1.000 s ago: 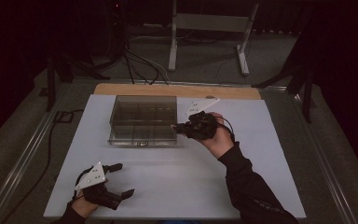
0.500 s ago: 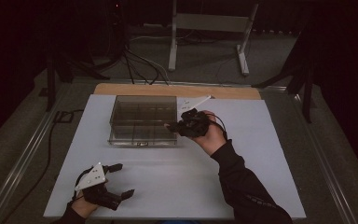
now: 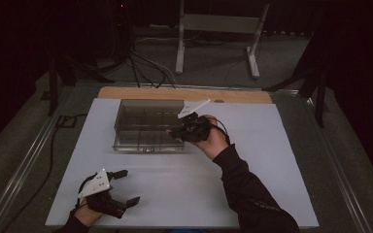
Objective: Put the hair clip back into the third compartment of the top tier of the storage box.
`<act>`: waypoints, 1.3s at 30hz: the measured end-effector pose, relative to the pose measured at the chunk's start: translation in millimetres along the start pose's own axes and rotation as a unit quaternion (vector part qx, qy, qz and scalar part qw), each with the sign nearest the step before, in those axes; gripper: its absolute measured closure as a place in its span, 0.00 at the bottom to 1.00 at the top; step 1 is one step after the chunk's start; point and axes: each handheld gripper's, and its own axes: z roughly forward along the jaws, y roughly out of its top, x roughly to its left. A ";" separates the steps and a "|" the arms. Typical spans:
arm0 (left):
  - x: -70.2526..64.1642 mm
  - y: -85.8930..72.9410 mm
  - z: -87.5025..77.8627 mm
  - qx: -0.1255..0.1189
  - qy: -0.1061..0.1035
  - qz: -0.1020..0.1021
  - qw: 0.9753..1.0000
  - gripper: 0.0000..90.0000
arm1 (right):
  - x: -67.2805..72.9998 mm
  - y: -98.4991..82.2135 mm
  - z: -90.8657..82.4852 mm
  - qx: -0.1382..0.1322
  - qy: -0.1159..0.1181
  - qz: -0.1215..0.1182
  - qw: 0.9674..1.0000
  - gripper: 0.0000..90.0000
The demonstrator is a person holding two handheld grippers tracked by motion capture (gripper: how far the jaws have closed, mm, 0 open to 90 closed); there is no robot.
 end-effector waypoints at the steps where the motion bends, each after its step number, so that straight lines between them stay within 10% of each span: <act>1: -0.3 0.0 0.0 0.001 0.001 0.002 1.000 0.01 | -0.5 -0.1 1.4 0.001 0.001 0.001 1.000 0.95; 39: 0.3 0.2 -0.4 -0.002 -0.002 0.000 1.000 0.01 | -11.1 -9.1 48.0 0.050 0.005 0.011 0.999 0.86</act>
